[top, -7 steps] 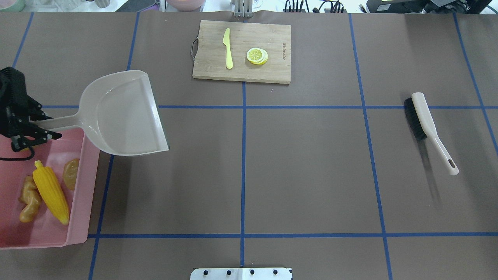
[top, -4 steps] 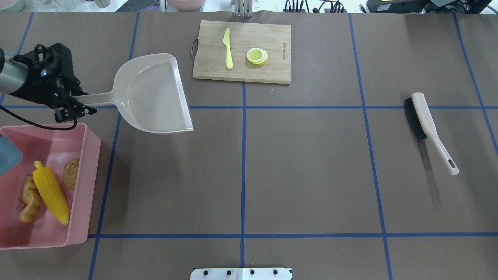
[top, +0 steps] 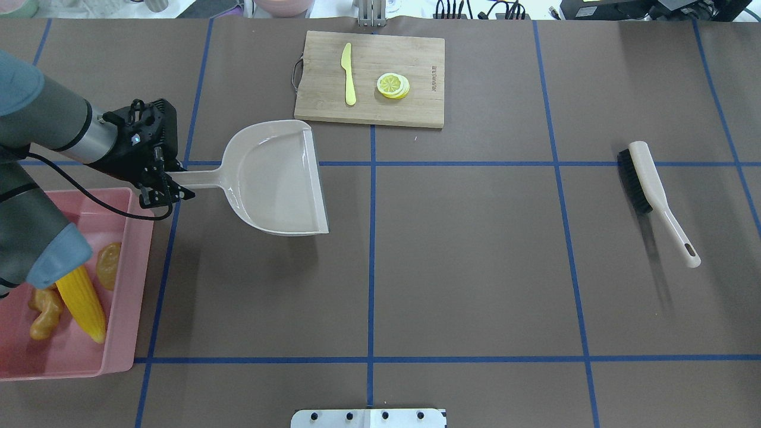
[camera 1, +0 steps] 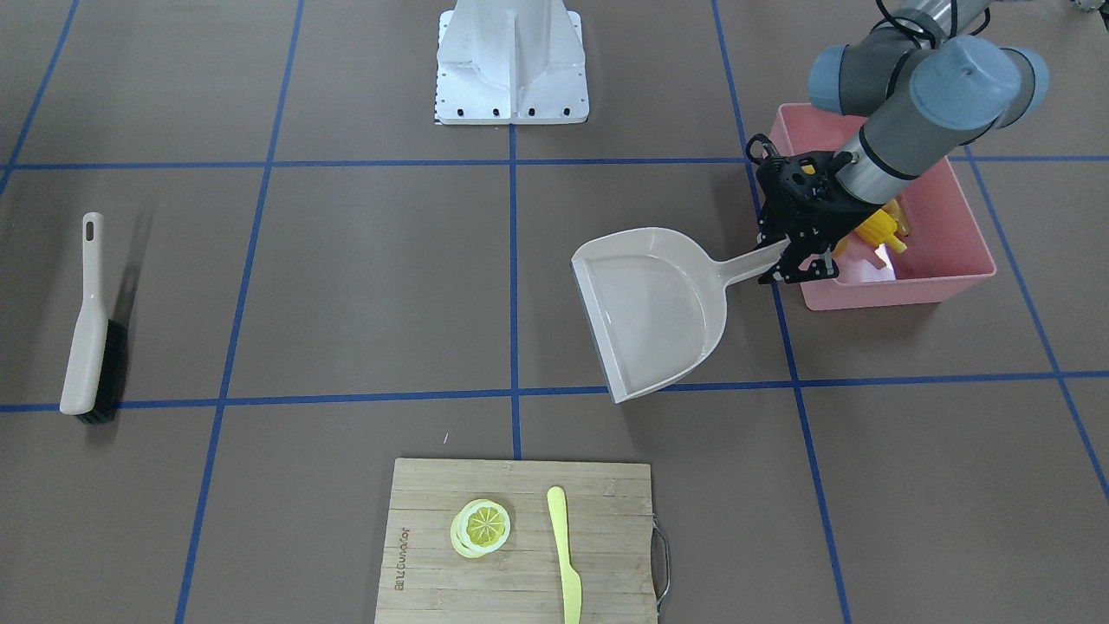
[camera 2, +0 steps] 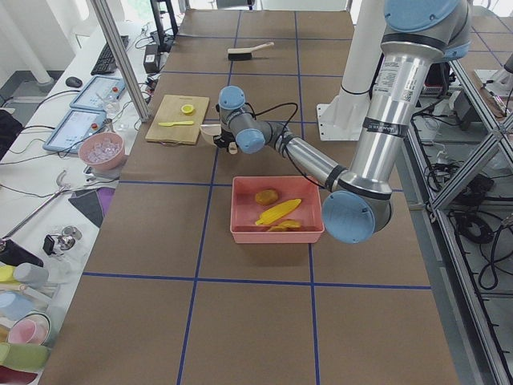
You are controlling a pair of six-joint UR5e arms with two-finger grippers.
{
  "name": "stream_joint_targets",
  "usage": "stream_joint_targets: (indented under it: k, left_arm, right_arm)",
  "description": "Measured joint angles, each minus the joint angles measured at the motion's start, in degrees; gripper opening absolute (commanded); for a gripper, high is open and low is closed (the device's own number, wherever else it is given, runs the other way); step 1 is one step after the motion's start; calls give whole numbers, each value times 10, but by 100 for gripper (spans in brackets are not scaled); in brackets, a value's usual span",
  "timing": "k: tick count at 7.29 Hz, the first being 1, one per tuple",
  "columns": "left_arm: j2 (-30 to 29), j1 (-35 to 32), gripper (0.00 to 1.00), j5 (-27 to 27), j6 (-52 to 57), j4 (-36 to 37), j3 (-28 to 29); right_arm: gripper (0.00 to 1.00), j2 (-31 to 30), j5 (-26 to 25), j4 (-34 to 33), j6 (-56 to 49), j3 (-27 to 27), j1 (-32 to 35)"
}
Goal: Sweep and dump trash into bin
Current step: 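Raise the empty dustpan out of the bin toward the table center with the left gripper, then lower the dustpan onto the table beside the bin with the left gripper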
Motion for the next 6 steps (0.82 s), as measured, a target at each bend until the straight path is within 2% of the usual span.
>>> stream_joint_targets:
  k: [2,6]
  left_arm:
    - [7,35,0,1,-1,0,-29]
    - [39,73,0,5,-1,-22,-38]
  right_arm:
    - [100,0,0,0,0,0,0]
    - [100,0,0,0,0,0,0]
